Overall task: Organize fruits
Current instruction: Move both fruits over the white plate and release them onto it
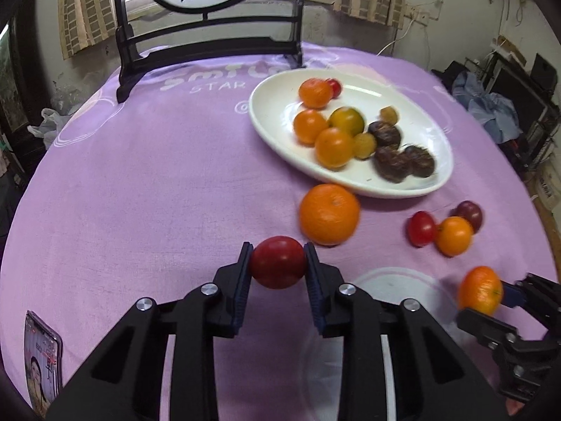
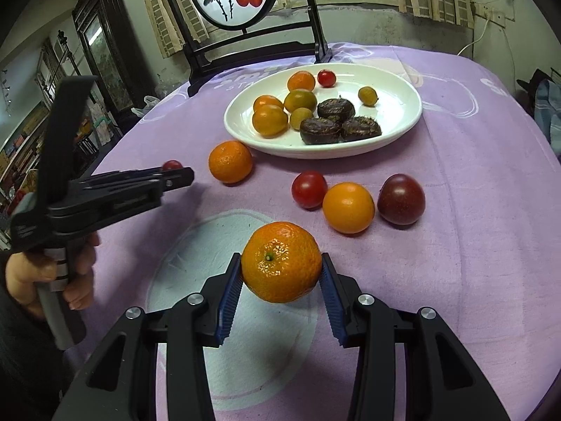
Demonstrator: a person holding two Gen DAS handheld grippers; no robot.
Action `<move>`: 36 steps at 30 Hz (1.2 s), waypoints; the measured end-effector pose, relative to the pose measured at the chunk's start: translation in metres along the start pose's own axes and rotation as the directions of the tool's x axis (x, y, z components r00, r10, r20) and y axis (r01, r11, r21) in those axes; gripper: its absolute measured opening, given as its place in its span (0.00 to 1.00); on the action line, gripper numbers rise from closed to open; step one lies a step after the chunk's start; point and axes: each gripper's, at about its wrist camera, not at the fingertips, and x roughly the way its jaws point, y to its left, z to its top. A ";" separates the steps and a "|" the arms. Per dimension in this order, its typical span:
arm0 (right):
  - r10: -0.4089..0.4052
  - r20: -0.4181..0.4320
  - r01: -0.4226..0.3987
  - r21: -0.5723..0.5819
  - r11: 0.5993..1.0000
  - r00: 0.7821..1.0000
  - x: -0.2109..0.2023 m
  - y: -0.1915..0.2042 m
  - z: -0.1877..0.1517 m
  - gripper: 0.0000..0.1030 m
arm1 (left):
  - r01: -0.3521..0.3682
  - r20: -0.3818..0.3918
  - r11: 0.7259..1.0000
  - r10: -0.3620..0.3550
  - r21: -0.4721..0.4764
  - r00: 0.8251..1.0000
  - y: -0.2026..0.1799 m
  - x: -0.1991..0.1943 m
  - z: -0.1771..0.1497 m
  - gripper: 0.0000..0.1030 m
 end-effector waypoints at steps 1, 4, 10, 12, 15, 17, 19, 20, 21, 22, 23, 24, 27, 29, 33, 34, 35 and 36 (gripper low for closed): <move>-0.002 0.007 0.002 0.003 1.000 1.000 -0.002 -0.001 0.001 0.43 | 0.018 0.011 1.000 -0.018 0.002 1.000 -0.002 -0.007 0.002 0.28; -0.010 0.044 0.010 0.003 1.000 0.999 -0.013 -0.003 0.009 0.43 | 0.039 0.048 0.999 -0.041 0.030 0.998 -0.014 -0.021 0.011 0.28; -0.099 0.128 0.110 -0.087 0.990 0.987 -0.021 -0.006 0.047 0.43 | 0.035 0.091 0.997 -0.042 0.075 0.995 -0.041 -0.022 0.045 0.28; -0.119 0.142 0.134 -0.098 0.986 0.983 -0.017 -0.010 0.062 0.43 | 0.029 0.092 0.997 -0.036 0.075 0.995 -0.048 -0.014 0.058 0.28; -0.134 0.151 0.150 -0.099 0.984 0.979 -0.005 -0.018 0.082 0.43 | 0.011 0.088 0.997 -0.018 0.077 0.996 -0.058 0.004 0.074 0.28; -0.158 0.157 0.175 -0.103 0.979 0.975 0.005 -0.023 0.093 0.43 | -0.022 0.090 0.997 0.015 0.079 0.996 -0.063 0.016 0.084 0.28; -0.190 0.146 0.205 -0.097 0.974 0.971 0.020 -0.033 0.104 0.43 | -0.029 0.073 0.998 0.025 0.062 0.997 -0.065 0.028 0.093 0.28; -0.200 0.132 0.213 -0.092 0.973 0.971 0.027 -0.037 0.109 0.43 | -0.033 0.061 0.998 0.030 0.051 0.998 -0.065 0.035 0.097 0.28; -0.214 0.118 0.224 -0.079 0.971 0.970 0.035 -0.045 0.114 0.43 | -0.040 0.051 0.998 0.038 0.040 0.998 -0.065 0.041 0.101 0.28; -0.219 0.110 0.228 -0.074 0.971 0.969 0.040 -0.048 0.116 0.43 | -0.045 0.041 0.998 0.044 0.034 0.998 -0.066 0.048 0.105 0.28; -0.225 0.102 0.232 -0.068 0.970 0.969 0.045 -0.052 0.119 0.43 | -0.050 0.035 0.998 0.049 0.031 0.998 -0.066 0.052 0.108 0.28; -0.229 0.099 0.236 -0.064 0.970 0.968 0.049 -0.055 0.122 0.43 | -0.056 0.032 0.998 0.055 0.026 0.998 -0.066 0.056 0.111 0.28; -0.252 0.105 0.260 -0.072 0.963 0.962 0.057 -0.059 0.126 0.43 | -0.080 0.026 0.996 0.079 0.025 0.996 -0.068 0.068 0.122 0.28; -0.248 0.096 0.255 -0.070 0.964 0.964 0.061 -0.062 0.129 0.44 | -0.081 0.024 0.997 0.080 0.013 0.996 -0.068 0.072 0.128 0.28; -0.221 0.097 0.224 -0.024 0.974 0.970 0.058 -0.070 0.131 0.60 | -0.103 0.025 0.994 0.103 -0.030 0.994 -0.068 0.071 0.133 0.64; -0.227 0.099 0.229 -0.013 0.973 0.969 0.056 -0.071 0.131 0.60 | -0.105 0.038 0.994 0.107 -0.042 0.994 -0.068 0.066 0.132 0.75; -0.228 0.105 0.229 0.003 0.974 0.968 0.051 -0.073 0.131 0.60 | -0.102 0.048 0.993 0.105 -0.051 0.993 -0.068 0.060 0.131 0.80; -0.224 0.111 0.224 0.013 0.975 0.968 0.049 -0.074 0.130 0.60 | -0.097 0.052 0.994 0.100 -0.054 0.994 -0.068 0.054 0.130 0.81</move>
